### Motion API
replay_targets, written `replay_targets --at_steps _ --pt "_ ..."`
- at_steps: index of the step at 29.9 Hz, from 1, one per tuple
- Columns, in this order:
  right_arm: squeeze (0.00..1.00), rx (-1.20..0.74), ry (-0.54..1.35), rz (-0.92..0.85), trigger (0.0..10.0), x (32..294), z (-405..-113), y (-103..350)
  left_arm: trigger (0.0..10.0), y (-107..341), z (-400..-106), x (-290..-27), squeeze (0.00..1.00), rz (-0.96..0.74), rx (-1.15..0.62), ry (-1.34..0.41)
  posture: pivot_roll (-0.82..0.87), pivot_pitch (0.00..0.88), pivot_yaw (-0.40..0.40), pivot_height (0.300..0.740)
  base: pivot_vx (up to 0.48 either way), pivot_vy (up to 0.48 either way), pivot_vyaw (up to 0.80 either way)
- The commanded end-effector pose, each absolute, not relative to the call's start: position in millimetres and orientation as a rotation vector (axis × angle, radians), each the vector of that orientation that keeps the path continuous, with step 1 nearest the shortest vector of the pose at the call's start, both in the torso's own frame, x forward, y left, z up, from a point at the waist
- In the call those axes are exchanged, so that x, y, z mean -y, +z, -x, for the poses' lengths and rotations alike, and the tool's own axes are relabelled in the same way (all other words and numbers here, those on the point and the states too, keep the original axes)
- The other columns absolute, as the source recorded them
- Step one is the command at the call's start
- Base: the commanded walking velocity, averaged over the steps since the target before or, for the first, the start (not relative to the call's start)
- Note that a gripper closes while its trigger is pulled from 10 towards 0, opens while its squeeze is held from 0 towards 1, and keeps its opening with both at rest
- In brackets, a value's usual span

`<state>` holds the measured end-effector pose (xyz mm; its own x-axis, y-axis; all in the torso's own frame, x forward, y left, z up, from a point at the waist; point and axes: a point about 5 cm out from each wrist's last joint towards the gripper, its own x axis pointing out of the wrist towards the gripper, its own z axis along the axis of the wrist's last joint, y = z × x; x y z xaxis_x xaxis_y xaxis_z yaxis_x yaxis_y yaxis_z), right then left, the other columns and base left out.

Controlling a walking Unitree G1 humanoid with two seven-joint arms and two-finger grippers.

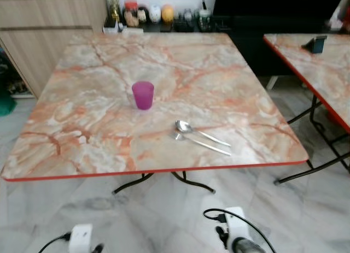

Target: Setting the table

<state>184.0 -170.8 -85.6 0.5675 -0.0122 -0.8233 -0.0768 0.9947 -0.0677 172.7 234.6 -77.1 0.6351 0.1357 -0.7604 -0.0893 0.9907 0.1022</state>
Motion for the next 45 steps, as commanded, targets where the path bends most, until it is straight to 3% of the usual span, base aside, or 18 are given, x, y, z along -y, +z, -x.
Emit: replay_targets --at_steps 1,12,24,32,41,45 --pt "0.0 -0.96 0.059 0.09 10.0 162 -187 -85 10.0 -85 -151 -242 0.0 -0.066 -0.941 0.151 0.04 0.0 -0.045 0.74 0.0 0.0 0.0" --pt "0.0 -0.961 0.065 0.095 10.0 162 -187 -85 10.0 -85 -151 -240 0.0 -0.069 -0.931 0.151 0.04 0.0 -0.048 0.74 0.0 0.0 0.0" --pt "0.0 -0.964 0.063 0.092 10.0 163 -186 -85 10.0 -71 -152 -259 0.0 -0.159 -0.753 0.106 0.06 0.0 -0.038 0.74 0.0 0.0 0.0" --pt "0.0 -0.969 0.068 0.102 10.0 165 -185 -86 10.0 -15 -167 -264 0.0 -0.231 -0.315 0.065 0.09 0.0 -0.055 0.74 0.0 0.0 0.0" --pt "0.0 -0.971 0.073 0.113 10.0 169 -185 -85 10.0 65 -163 -234 0.0 -0.274 -0.029 0.112 0.12 0.0 -0.07 0.74 0.0 0.0 0.0" --pt "0.0 -0.971 0.072 0.115 10.0 170 -186 -85 10.0 116 -176 -222 0.0 -0.288 0.127 0.198 0.13 0.0 -0.075 0.74 0.0 0.0 0.0"
